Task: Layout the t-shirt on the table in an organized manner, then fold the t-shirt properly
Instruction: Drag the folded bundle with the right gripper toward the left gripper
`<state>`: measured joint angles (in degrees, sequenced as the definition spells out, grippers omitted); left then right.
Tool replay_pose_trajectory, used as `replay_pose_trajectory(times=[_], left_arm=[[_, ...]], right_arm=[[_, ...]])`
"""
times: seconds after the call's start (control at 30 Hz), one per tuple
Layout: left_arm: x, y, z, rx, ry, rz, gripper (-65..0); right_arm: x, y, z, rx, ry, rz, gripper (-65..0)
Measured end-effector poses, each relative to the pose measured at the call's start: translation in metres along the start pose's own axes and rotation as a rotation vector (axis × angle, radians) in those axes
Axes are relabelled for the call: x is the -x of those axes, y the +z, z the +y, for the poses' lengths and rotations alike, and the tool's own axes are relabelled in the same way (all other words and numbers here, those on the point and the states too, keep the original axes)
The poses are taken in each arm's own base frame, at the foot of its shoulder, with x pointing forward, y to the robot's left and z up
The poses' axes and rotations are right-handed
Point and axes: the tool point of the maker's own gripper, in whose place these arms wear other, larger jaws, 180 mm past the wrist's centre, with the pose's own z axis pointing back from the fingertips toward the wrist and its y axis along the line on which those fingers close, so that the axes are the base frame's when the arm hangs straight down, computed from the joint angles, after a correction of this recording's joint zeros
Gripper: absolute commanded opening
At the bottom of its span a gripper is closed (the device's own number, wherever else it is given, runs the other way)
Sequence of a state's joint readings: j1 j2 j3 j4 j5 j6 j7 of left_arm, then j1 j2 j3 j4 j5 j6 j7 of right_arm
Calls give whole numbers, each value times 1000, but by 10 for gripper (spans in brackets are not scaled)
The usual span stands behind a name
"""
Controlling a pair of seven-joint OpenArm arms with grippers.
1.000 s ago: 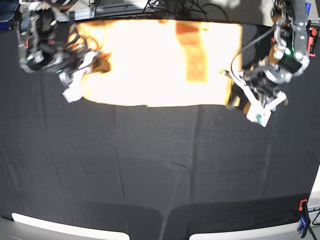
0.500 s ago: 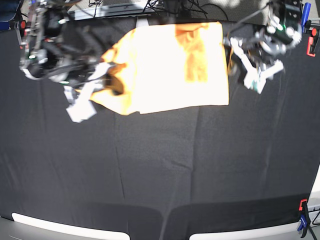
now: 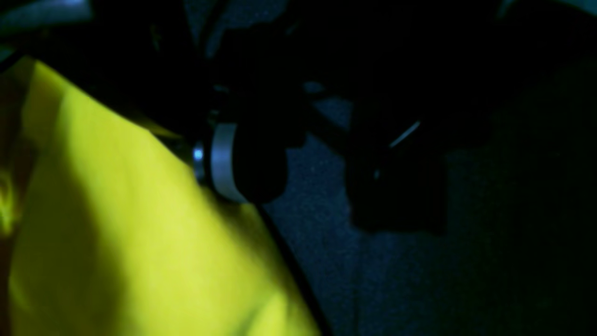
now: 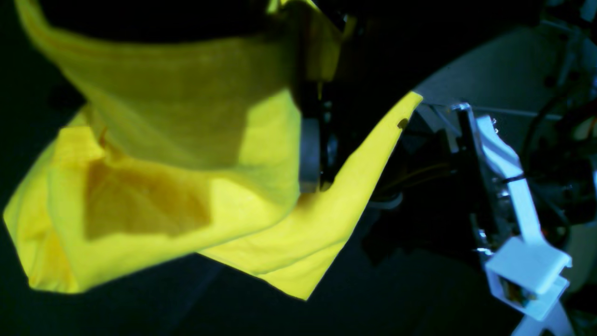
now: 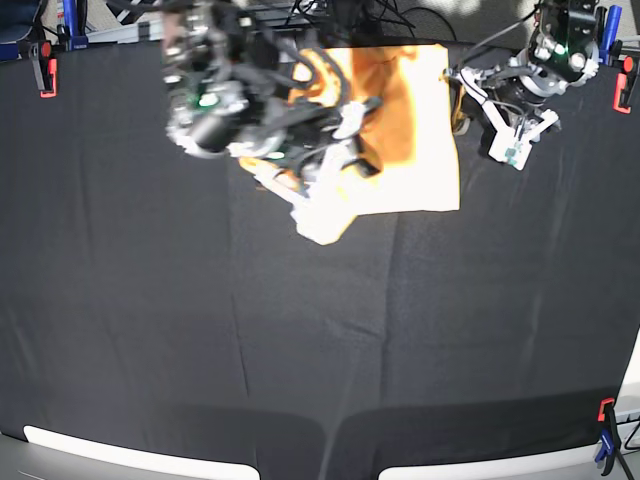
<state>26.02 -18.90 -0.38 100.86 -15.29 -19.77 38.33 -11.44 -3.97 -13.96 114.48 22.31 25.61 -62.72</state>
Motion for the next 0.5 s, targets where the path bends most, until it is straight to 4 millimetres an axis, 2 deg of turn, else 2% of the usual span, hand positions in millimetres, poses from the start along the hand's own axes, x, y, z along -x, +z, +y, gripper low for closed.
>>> replay_pose_trajectory(times=[0.13, 0.23, 0.3, 0.5], left_arm=[[0, 0, 0, 3, 4, -1, -363], [0, 0, 0, 3, 3, 0, -363], [0, 0, 0, 1, 2, 0, -363], [3, 1, 7, -32, -41, 15, -363]], right_arm=[[-13, -14, 17, -41, -31, -50, -642], [-17, -20, 25, -66, -40, -69, -438], [-22, -20, 34, -105, -48, -91, -359], [-42, -14, 88, -363, -98, -167, -350]])
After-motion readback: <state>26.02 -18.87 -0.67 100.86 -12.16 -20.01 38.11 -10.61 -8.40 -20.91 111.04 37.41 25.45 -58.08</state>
